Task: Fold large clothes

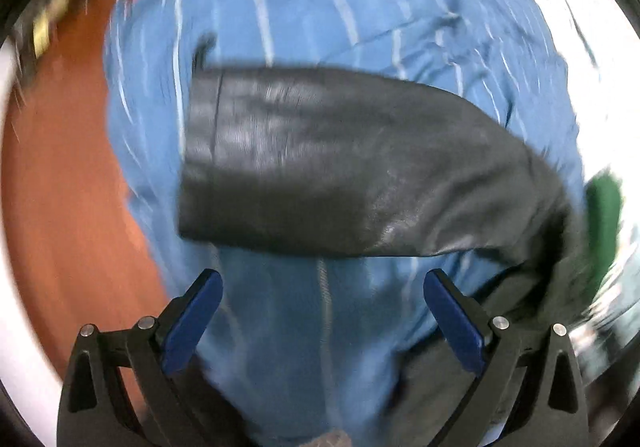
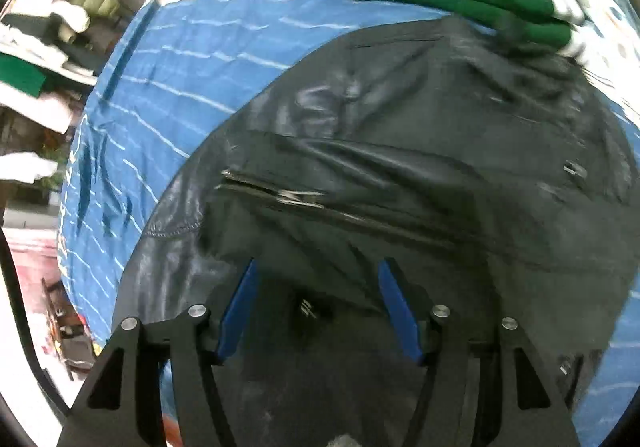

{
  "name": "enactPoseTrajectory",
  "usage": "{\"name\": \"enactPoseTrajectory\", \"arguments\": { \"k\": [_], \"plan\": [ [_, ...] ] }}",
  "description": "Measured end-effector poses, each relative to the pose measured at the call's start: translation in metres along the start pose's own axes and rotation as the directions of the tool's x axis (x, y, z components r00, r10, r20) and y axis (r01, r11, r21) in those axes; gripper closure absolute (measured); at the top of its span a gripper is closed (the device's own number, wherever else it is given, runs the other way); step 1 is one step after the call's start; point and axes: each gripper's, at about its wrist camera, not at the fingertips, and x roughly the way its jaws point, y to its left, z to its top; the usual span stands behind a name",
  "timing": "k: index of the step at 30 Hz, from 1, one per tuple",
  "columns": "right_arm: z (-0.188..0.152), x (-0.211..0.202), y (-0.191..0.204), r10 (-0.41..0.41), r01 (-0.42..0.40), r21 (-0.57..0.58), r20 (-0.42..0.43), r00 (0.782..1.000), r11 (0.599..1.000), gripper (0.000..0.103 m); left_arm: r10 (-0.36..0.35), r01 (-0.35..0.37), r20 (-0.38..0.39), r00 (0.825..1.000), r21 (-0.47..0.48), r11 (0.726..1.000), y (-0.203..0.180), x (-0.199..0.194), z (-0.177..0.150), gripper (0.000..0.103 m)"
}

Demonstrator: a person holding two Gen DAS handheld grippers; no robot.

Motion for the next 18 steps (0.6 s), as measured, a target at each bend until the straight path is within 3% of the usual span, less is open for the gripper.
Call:
{"name": "enactPoseTrajectory", "arguments": {
  "k": [3,6,8,11,13,15,18],
  "plan": [
    [-0.01,-0.015,-0.025,0.002,0.0,0.069,-0.02,1.0,0.998,0.038,-0.176,0.168,-0.025,0.984,-0.197,0.966,0.021,0.023,0.008,0.006],
    [-0.01,-0.004,-0.047,0.017,-0.011,0.143,-0.043,0.999,0.99,0.039,-0.21,0.207,0.021,0.977,-0.295,0.933,0.032,0.033,0.015,0.01],
    [-0.019,0.002,-0.056,0.041,-0.03,0.19,-0.054,0.998,0.981,0.039,-0.183,0.194,0.066,0.981,-0.342,0.919,0.033,0.036,0.027,0.014],
    [-0.03,0.019,-0.055,0.094,-0.073,0.252,-0.072,0.993,0.965,0.038,-0.105,0.146,0.132,0.986,-0.357,0.923,0.029,0.029,0.045,0.039],
    [-0.031,0.027,-0.044,0.093,-0.071,0.253,-0.077,0.993,0.965,0.038,-0.036,0.094,0.161,0.986,-0.368,0.925,0.027,0.024,0.062,0.069],
    [-0.031,0.026,-0.033,0.074,-0.058,0.223,-0.063,0.995,0.973,0.038,-0.002,0.071,0.196,0.981,-0.349,0.935,0.028,0.019,0.077,0.091],
    [-0.021,0.015,-0.014,-0.005,0.008,0.14,-0.017,1.0,0.99,0.038,0.003,0.07,0.268,0.964,-0.262,0.962,0.009,0.001,0.101,0.095]
  ]
}}
